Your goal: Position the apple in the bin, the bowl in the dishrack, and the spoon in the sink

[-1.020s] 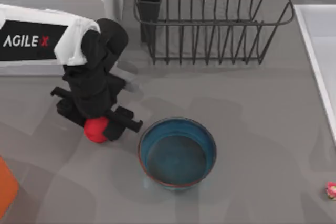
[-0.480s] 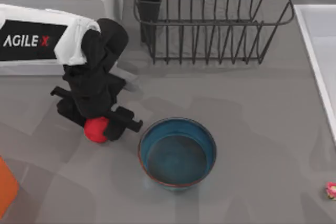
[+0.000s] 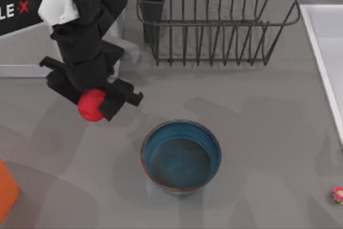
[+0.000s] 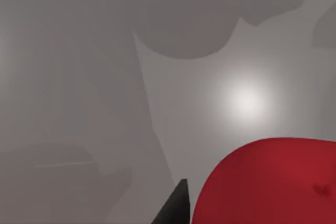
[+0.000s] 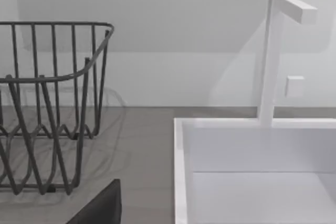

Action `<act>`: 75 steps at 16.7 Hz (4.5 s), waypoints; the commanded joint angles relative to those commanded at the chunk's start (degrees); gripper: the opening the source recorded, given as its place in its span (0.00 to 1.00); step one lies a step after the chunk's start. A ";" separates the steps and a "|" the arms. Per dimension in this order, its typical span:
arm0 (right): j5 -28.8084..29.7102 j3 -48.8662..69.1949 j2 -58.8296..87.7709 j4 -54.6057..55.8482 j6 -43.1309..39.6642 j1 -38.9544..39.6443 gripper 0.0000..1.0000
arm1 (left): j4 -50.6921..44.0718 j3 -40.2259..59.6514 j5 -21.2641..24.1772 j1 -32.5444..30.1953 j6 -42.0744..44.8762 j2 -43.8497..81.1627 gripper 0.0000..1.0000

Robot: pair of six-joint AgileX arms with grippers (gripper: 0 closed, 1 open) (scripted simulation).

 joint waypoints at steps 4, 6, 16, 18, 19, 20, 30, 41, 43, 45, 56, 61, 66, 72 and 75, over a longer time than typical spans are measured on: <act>0.00 0.00 0.00 0.00 0.00 0.00 1.00 | -3.17 2.32 0.01 -0.01 -0.01 -1.59 0.00; 0.00 0.00 0.00 0.00 0.00 0.00 1.00 | -3.03 2.19 -0.02 0.08 0.09 -1.38 0.00; 0.00 0.00 0.00 0.00 0.00 0.00 1.00 | -4.12 -8.48 1.17 16.29 10.82 -21.73 0.00; 0.00 0.00 0.00 0.00 0.00 0.00 1.00 | -6.18 -12.66 -0.09 24.48 12.28 -27.14 0.00; 0.00 0.00 0.00 0.00 0.00 0.00 1.00 | -7.40 -14.70 -0.99 28.40 12.70 -29.60 0.00; 0.00 0.00 0.00 0.00 0.00 0.00 1.00 | -8.67 -16.60 -1.98 31.93 12.94 -31.87 0.00; 0.00 0.00 0.00 0.00 0.00 0.00 1.00 | -12.55 -22.25 -5.61 40.51 12.85 -38.67 0.00; 0.00 0.00 0.00 0.00 0.00 0.00 1.00 | 3.71 -36.82 -5.59 42.79 14.79 -37.00 0.00; 0.00 0.00 0.00 0.00 0.00 0.00 1.00 | 3.71 -36.82 -5.59 42.79 14.79 -37.00 0.00; 0.00 0.00 0.00 0.00 0.00 0.00 1.00 | 3.71 -36.82 -5.59 42.79 14.79 -37.00 0.15; 0.00 0.00 0.00 0.00 0.00 0.00 1.00 | 3.71 -36.82 -5.59 42.79 14.79 -37.00 0.98; 0.00 0.00 0.00 0.00 0.00 0.00 1.00 | 3.71 -36.82 -5.59 42.79 14.79 -37.00 1.00; 0.00 0.00 0.00 0.00 0.00 0.00 1.00 | 3.57 -36.31 -4.85 42.81 15.00 -37.89 1.00; 0.00 0.00 0.00 0.00 0.00 0.00 1.00 | 10.73 -42.38 -4.34 40.71 12.53 -46.61 1.00; 0.00 0.00 0.00 0.00 0.00 0.00 1.00 | 18.56 -48.78 -3.67 38.31 9.98 -56.12 1.00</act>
